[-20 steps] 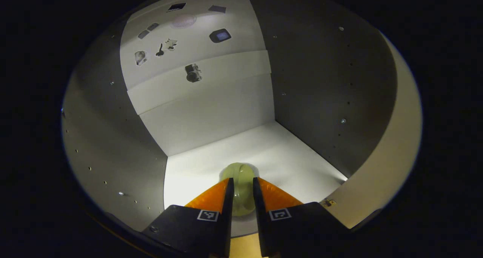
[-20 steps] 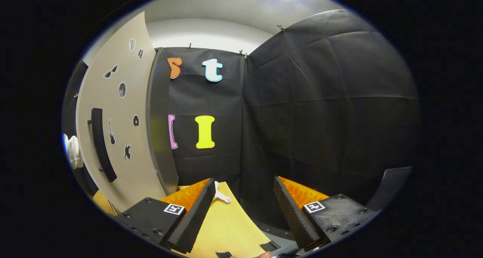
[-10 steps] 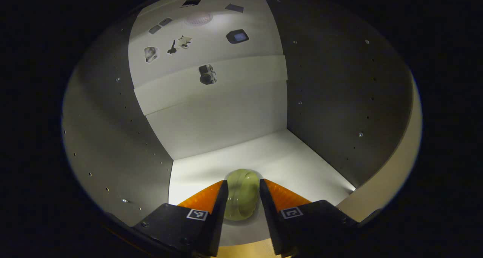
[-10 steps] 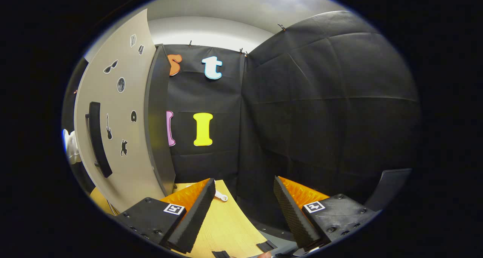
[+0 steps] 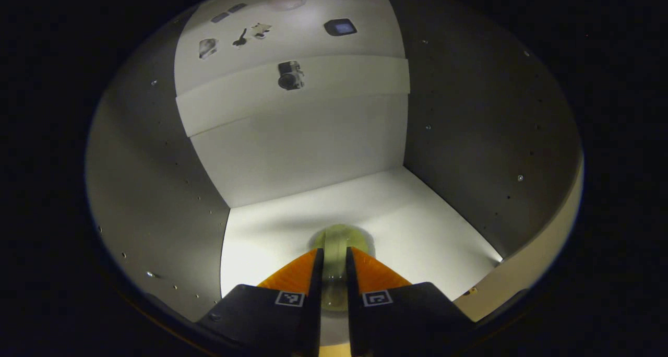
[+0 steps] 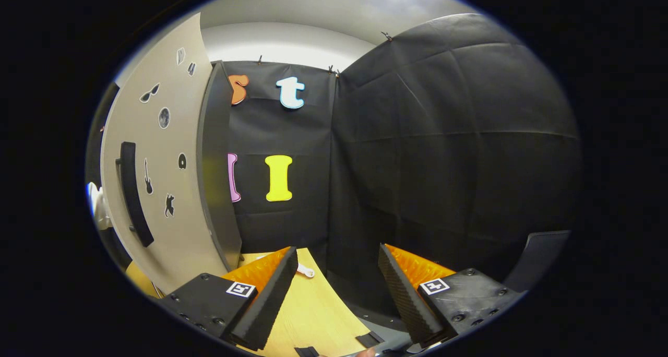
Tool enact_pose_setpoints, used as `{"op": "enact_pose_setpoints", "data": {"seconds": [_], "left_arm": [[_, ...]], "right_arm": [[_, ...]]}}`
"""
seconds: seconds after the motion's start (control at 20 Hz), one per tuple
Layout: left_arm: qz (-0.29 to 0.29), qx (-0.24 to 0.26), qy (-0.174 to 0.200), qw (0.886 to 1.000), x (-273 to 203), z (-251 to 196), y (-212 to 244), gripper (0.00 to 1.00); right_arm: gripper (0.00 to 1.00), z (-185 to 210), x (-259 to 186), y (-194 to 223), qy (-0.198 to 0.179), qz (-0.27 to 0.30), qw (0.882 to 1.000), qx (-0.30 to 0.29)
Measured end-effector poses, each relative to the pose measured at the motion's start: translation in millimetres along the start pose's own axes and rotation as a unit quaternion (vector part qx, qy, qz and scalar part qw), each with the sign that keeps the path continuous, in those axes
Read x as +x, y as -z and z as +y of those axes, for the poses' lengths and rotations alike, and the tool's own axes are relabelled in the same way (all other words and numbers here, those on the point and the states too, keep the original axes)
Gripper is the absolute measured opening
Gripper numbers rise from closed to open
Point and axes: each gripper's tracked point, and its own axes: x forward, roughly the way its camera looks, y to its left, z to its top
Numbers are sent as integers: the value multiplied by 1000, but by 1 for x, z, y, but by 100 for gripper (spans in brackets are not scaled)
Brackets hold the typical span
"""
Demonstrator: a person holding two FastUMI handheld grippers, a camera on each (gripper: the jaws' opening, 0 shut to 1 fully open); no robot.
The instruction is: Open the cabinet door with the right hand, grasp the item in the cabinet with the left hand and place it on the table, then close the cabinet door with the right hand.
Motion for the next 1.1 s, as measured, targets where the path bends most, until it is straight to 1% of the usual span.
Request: {"op": "enact_pose_setpoints", "data": {"seconds": [0.05,0.25,0.3,0.45,0.55,0.7,0.85,0.95,1.1], "left_arm": [[2,-1,5,1000,-5,-2,2,22],[-29,-6,16,999,-41,-5,-8,21],[-39,-7,16,999,-54,-4,-8,22],[-64,-2,19,998,-98,-5,-2,21],[-77,-3,19,997,-128,-3,11,22],[-89,-17,17,996,-163,0,36,21],[-99,-32,1,995,-193,9,67,21],[-106,-41,-4,993,-210,7,90,21],[-111,-27,-26,993,-231,3,129,21]], "right_arm": [[99,1,-1,-1,0,-2,1000,-1],[98,13,-1,-6,-11,-4,1000,10],[98,21,-1,-7,-21,-4,1000,16],[98,42,1,-12,-42,-11,999,23],[98,58,1,-16,-55,-15,998,20],[98,79,2,-22,-70,-21,997,19],[98,99,2,-30,-80,-28,996,29],[98,112,2,-33,-86,-28,995,33],[98,124,2,-39,-89,-34,995,26]]}}
